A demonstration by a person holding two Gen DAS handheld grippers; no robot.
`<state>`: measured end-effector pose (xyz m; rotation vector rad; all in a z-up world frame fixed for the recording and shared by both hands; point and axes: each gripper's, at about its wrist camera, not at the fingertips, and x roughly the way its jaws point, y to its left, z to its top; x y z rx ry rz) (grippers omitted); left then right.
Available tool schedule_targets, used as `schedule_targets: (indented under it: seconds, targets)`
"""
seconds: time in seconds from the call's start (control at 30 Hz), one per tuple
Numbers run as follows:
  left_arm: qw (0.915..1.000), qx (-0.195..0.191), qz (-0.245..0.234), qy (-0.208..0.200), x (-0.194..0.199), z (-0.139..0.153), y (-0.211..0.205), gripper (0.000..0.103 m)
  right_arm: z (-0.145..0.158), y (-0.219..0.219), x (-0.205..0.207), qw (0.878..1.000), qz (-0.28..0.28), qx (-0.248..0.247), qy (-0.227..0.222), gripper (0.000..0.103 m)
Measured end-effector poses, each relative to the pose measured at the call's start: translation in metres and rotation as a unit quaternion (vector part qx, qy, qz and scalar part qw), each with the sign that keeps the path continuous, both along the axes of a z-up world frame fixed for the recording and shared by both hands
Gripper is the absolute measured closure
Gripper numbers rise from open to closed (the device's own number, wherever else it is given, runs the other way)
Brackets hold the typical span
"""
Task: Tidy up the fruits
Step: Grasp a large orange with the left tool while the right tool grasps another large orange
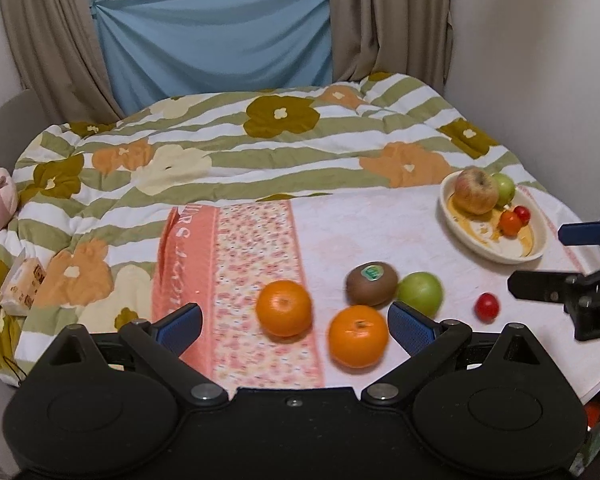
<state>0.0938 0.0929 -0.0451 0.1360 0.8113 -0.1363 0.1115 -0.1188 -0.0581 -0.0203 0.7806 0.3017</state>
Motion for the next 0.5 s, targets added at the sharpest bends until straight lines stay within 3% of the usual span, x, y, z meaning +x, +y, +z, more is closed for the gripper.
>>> schedule_targets:
  seconds: [0.27,0.5]
  targets:
    - [0.9984,0.007,-0.049,0.027,0.039,-0.033,0.028,0.003,-0.041,0.060,0.016,1.000,0.003,-0.013,0.026,0.000]
    - [0.9928,0.011,-0.105,0.056,0.072,-0.067,0.026,0.013,-0.074,0.103,0.028,0.997,0.018,-0.057,0.038,0.000]
